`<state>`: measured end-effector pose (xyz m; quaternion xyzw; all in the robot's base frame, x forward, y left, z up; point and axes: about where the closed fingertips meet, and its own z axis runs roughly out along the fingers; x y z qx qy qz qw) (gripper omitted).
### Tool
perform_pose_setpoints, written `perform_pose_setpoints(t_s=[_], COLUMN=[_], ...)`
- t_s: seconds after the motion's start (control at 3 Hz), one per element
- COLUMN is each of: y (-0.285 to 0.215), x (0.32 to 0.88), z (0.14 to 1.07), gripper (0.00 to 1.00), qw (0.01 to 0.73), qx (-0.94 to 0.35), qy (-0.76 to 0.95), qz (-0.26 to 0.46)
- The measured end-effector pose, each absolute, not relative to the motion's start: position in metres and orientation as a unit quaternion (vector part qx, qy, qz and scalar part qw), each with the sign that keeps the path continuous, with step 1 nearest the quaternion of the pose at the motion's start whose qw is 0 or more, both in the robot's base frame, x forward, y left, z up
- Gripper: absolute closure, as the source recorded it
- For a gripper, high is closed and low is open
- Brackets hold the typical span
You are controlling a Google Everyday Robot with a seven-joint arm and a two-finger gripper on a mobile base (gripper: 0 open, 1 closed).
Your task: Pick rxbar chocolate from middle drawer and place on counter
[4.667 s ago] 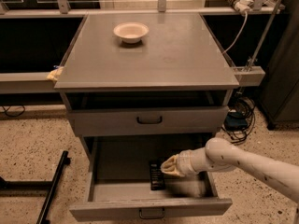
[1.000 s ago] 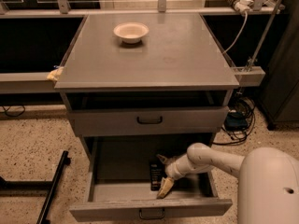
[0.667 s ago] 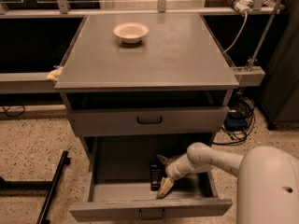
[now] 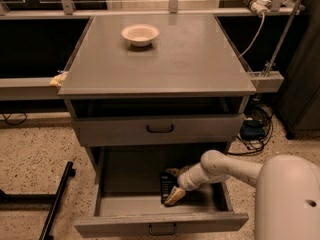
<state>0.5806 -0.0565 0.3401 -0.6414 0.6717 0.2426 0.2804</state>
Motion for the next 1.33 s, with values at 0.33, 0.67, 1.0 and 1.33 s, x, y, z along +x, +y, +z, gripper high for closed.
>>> perform_pose_setpoints(t_s=[0.33, 0.67, 1.0, 1.33], y=[-0.0565, -0.0565, -0.0613, -0.0639], x=[0.5806, 0.5806, 0.5786, 0.5741], z=[0.3477, 0.3508, 0.3477, 0.3533], gripper=[0.87, 1.00, 1.00, 1.00], qw=[0.280, 0.280, 0.273, 0.271], qx=[-0.641, -0.641, -0.637, -0.634], qy=[0.672, 0.672, 0.679, 0.683], qz=[0.243, 0.243, 0.242, 0.242])
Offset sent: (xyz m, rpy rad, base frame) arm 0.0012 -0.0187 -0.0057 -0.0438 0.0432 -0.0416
